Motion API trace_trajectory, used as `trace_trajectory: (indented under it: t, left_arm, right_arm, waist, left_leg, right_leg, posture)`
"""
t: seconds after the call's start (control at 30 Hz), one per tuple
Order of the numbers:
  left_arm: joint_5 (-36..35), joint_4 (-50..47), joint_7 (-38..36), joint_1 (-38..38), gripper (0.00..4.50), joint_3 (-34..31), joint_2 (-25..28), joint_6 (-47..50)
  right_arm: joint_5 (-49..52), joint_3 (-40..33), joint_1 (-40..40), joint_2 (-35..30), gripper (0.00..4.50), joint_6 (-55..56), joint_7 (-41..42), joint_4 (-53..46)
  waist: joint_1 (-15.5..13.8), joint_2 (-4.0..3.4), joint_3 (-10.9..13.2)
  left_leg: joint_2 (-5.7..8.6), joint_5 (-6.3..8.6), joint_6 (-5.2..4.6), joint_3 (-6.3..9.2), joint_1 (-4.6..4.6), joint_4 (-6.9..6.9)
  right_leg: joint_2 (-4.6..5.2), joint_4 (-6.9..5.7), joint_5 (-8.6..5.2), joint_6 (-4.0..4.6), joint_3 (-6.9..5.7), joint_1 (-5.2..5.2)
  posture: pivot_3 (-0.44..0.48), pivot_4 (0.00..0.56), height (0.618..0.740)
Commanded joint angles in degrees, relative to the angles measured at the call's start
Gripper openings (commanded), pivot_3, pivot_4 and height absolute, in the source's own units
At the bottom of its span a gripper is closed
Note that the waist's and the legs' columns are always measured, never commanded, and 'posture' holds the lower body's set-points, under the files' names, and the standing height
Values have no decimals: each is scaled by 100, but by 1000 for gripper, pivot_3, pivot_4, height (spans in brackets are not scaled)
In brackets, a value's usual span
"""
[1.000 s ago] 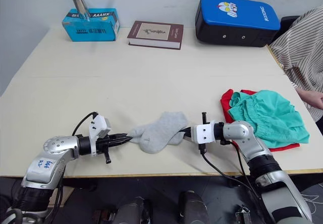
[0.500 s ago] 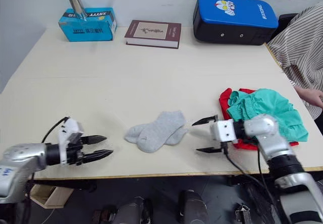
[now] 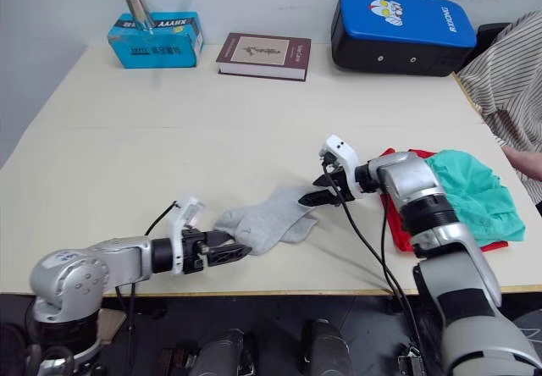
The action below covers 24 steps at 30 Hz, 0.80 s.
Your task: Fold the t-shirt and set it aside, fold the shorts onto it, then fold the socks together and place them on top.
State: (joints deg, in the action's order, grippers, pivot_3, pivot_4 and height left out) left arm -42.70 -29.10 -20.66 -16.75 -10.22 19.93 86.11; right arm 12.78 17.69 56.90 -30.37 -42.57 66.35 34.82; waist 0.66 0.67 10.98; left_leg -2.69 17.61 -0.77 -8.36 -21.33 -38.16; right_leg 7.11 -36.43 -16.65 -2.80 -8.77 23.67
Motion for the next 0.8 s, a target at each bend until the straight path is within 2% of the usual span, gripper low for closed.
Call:
trace_trajectory:
  t: [0.03, 0.07, 0.2, 0.43, 0.5, 0.63, 0.8]
  left_arm:
    - [117, -121, 307, 42, 4301, 197, -124, 349]
    - [154, -151, 360, 66, 4092, 229, -126, 368]
    - [178, -186, 382, 109, 2996, 243, -135, 289]
    - [203, -111, 298, 139, 701, 183, -59, 181]
    - [140, -132, 230, 127, 26, 101, -58, 146]
    - [-290, -283, -328, 170, 9, -185, 117, -29]
    - [-683, -221, -1175, 386, 9, -493, 882, -523]
  right_arm:
    - [-142, -32, 127, 136, 4112, 94, 54, 215]
    - [-164, -68, 146, 194, 3933, 123, 26, 272]
    - [-284, -116, 145, 312, 2645, 328, 16, 344]
    - [-324, -180, 2, 273, 173, 295, 196, 107]
    - [-238, -297, -68, 230, 0, 367, 240, -67]
    - [29, -636, -254, 50, 0, 300, 378, -678]
    - [400, -1013, -536, -309, 0, -140, 405, -1533]
  waist:
    - [-15, 1, -1]
    - [-13, 2, -1]
    - [1, 2, -1]
    - [31, 2, -1]
    - [42, 2, -1]
    - [62, 2, 0]
    - [98, 1, 0]
  left_leg:
    - [0, 0, -1, 0, 1, 0]
    - [0, 0, -1, -1, 3, 0]
    - [-3, 1, 3, -1, 5, 3]
    - [-3, 2, 5, -2, -3, 6]
    - [-4, 2, 5, -2, -4, 6]
    - [-5, 2, 5, 0, -11, 6]
    - [-11, 5, 11, 0, -15, 9]
  right_leg:
    - [1, 3, 2, -3, 1, -3]
    - [1, 4, 2, -4, 1, -4]
    - [-2, 3, 2, -4, 1, -3]
    - [-4, 13, 2, -5, 1, 1]
    - [-4, 15, 3, -4, 0, 1]
    - [-5, 17, 2, -5, -2, 7]
    - [-12, 26, 2, -4, -2, 11]
  posture:
    - [0, 150, 740]
    - [0, 150, 740]
    - [0, 150, 740]
    - [0, 150, 740]
    - [0, 150, 740]
    - [0, 150, 740]
    - [0, 150, 740]
